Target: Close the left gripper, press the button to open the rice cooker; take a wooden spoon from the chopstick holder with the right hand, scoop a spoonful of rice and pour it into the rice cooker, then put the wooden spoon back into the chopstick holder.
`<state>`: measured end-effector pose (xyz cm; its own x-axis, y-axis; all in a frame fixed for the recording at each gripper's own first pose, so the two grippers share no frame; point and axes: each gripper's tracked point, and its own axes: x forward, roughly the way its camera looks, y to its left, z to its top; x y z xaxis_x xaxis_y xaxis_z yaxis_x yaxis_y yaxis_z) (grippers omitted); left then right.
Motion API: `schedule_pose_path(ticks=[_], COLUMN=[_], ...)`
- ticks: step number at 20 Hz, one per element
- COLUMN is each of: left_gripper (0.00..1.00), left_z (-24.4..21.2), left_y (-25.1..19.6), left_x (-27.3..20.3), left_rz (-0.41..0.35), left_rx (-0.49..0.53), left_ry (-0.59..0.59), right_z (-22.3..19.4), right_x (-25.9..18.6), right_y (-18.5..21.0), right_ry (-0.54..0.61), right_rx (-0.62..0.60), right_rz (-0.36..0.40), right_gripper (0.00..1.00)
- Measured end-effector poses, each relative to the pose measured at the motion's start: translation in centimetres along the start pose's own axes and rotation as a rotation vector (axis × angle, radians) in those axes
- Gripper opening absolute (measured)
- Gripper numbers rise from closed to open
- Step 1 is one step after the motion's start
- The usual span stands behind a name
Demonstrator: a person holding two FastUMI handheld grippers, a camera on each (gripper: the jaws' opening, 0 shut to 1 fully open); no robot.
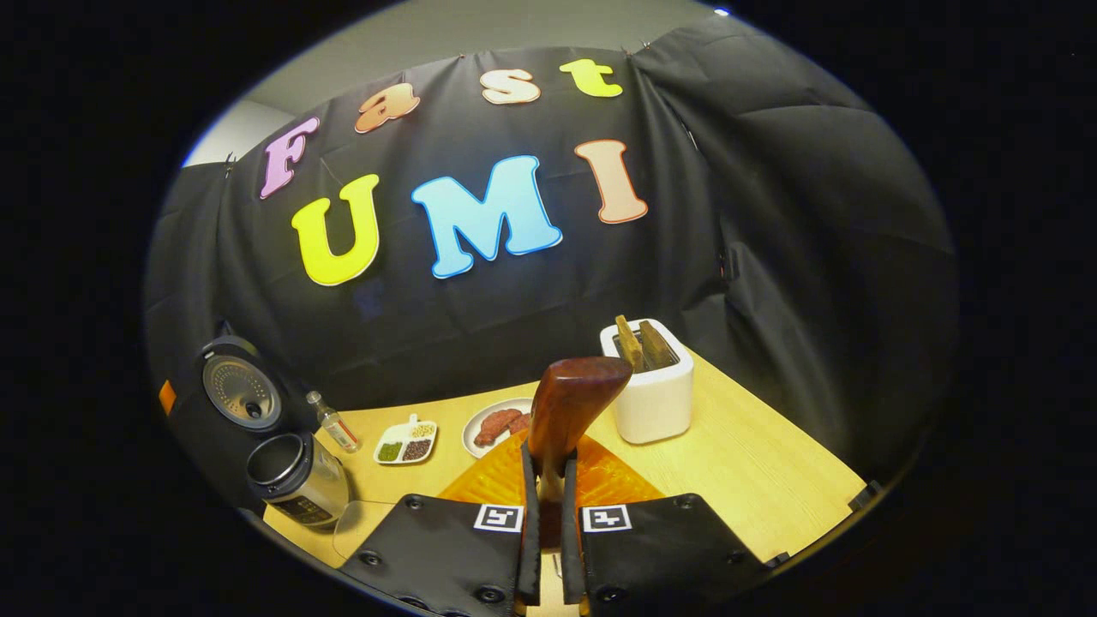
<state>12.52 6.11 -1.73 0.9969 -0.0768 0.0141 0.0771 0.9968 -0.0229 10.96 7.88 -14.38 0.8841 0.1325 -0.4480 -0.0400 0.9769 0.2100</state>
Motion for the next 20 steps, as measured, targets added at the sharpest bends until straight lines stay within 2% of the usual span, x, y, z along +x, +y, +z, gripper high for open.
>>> schedule_pose_path(ticks=[5,12,16,17,20], left_gripper=[0.77,0.78,0.77,0.77,0.77], left_z=[0.2,1.0,1.2,1.3,1.4], left_y=[-0.8,0.3,0.8,0.9,0.7], left_x=[-1.2,-3.3,-4.3,-4.5,-4.7], left_rz=[0.005,0.056,0.083,0.087,0.090], left_rx=[0.008,0.035,0.043,0.044,0.047], left_ry=[0.009,0.007,0.006,0.007,0.006], right_z=[-3.1,-7.6,-9.1,-9.4,-10.2], right_x=[0.4,1.6,1.9,1.9,1.9], right_y=[-1.7,-2.4,-2.8,-2.9,-3.3], right_ry=[0.056,0.135,0.165,0.170,0.186], right_rx=[-0.022,-0.015,0.045,0.060,0.086], right_rz=[-0.005,0.021,0.050,0.058,0.071], right_gripper=[0.11,0.11,0.13,0.10,0.16])
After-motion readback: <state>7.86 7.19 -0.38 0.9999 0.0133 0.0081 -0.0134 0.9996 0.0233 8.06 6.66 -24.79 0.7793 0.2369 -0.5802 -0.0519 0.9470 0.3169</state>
